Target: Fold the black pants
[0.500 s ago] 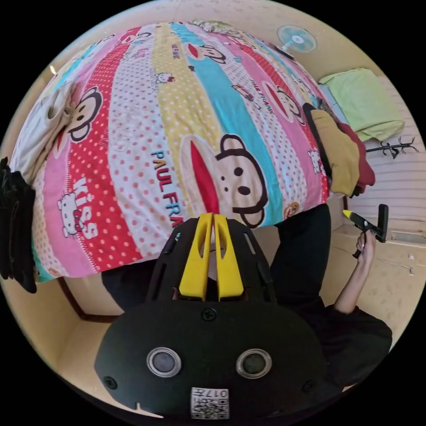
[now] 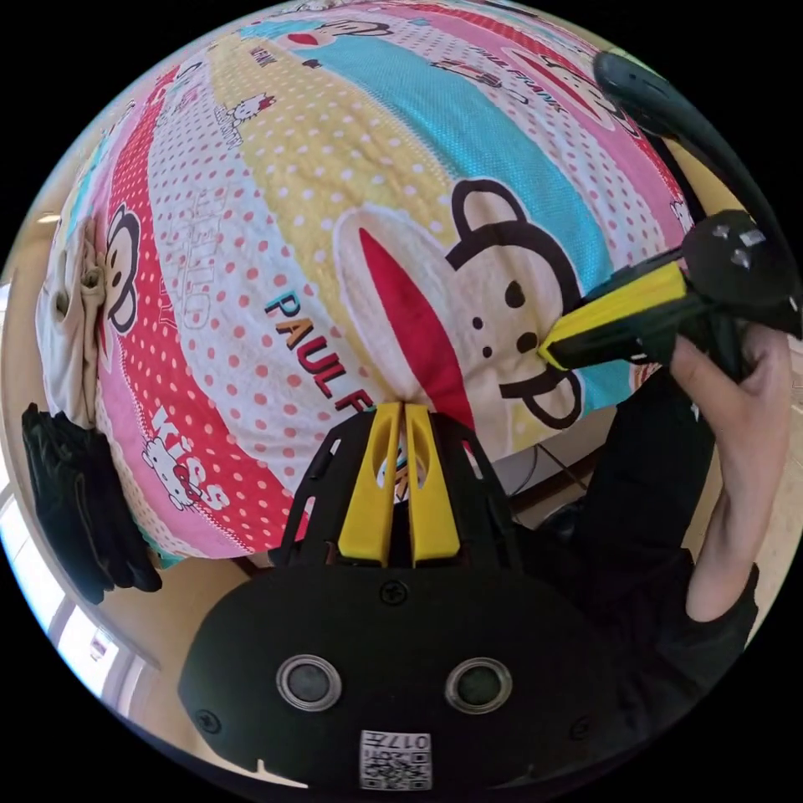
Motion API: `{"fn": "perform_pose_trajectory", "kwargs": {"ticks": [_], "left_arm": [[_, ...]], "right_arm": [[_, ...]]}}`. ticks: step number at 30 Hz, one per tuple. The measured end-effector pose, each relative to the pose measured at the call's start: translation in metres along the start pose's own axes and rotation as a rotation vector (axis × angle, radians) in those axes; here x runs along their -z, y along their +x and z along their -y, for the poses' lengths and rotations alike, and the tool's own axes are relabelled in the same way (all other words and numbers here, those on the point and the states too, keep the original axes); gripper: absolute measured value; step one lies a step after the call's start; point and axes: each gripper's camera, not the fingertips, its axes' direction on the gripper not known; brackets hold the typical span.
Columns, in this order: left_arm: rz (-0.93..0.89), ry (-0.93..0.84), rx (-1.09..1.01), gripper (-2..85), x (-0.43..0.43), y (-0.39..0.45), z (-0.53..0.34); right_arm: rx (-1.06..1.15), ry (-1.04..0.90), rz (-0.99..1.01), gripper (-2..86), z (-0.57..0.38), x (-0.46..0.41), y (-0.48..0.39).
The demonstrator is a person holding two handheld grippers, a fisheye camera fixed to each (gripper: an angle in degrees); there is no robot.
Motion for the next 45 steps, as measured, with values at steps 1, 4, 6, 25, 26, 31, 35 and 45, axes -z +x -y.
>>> {"fn": "perform_pose_trajectory", "kwargs": {"ticks": [1,4,6,25,26,31,35,45], "left_arm": [[0.002,0.004,0.003,-0.8,0.002,0.0,-0.001],[-0.032,0.011,0.016,-0.9,0.006,-0.006,-0.002],[-0.057,0.004,0.016,-0.8,0.008,-0.011,-0.001],[-0.194,0.208,0.076,-1.0,0.039,-0.058,-0.066],[-0.244,0.253,0.086,-1.0,0.041,-0.067,-0.081],[-0.213,0.245,0.128,-0.9,0.061,-0.095,-0.118],[-0.128,0.185,0.235,-0.9,0.076,-0.137,-0.14],[-0.261,-0.074,0.272,-0.9,0.066,-0.197,-0.11]], "right_arm": [[-0.029,-0.017,0.036,0.3,0.007,0.001,0.004],[-0.057,-0.068,0.156,0.2,0.043,-0.001,0.018],[-0.11,-0.074,0.235,0.2,0.066,-0.004,0.026],[-0.183,-0.668,-0.695,1.3,0.299,-0.076,-0.136],[-0.162,-0.701,-0.736,1.2,0.306,-0.078,-0.147],[-0.022,-0.482,-0.824,0.6,0.347,-0.053,-0.214],[0.001,-0.119,-1.033,0.4,0.357,-0.028,-0.254],[-0.111,0.203,-0.893,0.3,0.407,-0.014,-0.225]]}}
